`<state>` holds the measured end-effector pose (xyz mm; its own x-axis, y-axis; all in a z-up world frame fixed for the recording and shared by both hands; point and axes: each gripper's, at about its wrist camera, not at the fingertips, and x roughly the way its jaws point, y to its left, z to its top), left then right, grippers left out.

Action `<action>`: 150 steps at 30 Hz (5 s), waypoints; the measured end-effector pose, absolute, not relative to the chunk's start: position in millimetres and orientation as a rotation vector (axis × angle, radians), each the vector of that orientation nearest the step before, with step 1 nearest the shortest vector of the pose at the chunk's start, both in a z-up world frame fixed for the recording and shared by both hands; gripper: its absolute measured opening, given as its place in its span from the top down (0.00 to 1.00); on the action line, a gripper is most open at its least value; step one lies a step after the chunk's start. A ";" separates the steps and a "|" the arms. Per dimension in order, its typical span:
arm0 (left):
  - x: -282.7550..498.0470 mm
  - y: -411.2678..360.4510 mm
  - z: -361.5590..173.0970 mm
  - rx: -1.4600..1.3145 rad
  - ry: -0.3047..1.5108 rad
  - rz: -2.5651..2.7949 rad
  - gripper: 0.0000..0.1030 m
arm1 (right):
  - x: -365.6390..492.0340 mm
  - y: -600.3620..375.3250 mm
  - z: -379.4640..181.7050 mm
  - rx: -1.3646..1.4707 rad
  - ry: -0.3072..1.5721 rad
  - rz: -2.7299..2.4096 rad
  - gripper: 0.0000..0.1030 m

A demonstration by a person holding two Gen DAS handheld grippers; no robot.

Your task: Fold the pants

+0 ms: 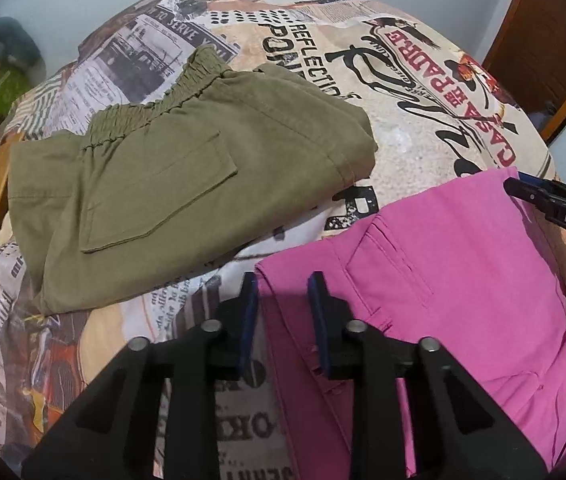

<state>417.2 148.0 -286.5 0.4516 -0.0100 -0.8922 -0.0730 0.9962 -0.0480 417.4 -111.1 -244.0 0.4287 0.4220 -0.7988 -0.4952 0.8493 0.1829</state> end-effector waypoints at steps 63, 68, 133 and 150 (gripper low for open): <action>213.6 89.5 -182.1 0.082 0.953 0.039 0.98 | 215.4 -167.4 -143.0 -0.048 0.825 0.554 0.97; 191.5 81.1 -199.0 0.059 0.981 0.008 0.98 | 190.4 -175.4 -158.6 -0.056 0.854 0.539 0.97; 191.5 -19.9 -212.8 0.279 1.026 -0.271 0.68 | 143.2 -95.1 -195.6 -0.209 0.921 0.725 0.68; 179.9 -20.7 -202.0 0.295 0.963 -0.217 0.88 | 132.6 -106.2 -165.7 -0.151 0.822 0.729 0.94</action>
